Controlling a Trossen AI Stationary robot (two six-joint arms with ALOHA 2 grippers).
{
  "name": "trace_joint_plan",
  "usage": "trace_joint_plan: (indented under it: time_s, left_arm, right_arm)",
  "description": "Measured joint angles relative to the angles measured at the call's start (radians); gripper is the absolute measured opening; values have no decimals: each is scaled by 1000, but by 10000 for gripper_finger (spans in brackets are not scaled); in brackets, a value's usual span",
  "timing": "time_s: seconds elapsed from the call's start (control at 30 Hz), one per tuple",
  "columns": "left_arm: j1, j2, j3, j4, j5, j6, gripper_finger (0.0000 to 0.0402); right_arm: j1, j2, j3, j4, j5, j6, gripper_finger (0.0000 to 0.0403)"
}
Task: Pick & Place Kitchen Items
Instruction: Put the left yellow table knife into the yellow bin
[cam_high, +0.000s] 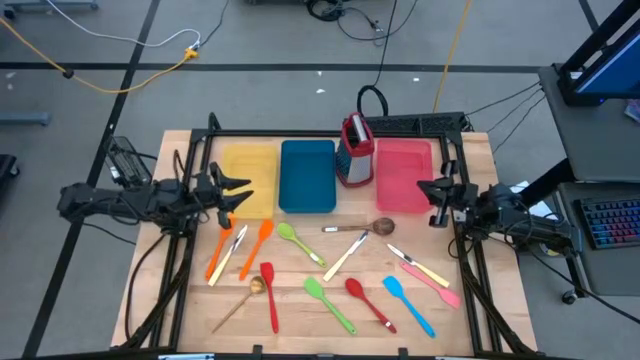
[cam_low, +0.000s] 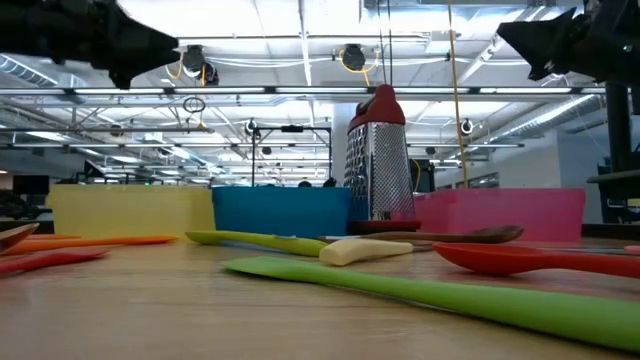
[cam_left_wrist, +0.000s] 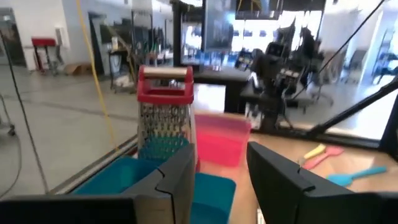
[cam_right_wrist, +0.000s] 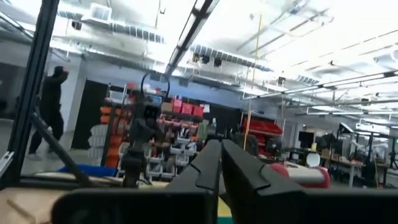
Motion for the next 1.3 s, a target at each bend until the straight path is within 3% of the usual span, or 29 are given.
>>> trace_joint_plan:
  time_s: [0.4, 0.57, 0.7, 1.3]
  left_arm:
    - [-40, 422, 360, -360, 0, -88, 152]
    - [-77, 535, 487, -516, 1, -157, 152]
    - [-107, 585, 563, -689, 5, -319, 152]
    - [-263, 771, 598, -1135, 312, -1019, 152]
  right_arm:
    - [0, 118, 0, -10, 2, -8, 125]
    - [0, 160, 0, -9, 0, -8, 140]
    - [0, 182, 0, -9, -1, -7, 141]
    - [0, 202, 0, -35, -5, 129, 141]
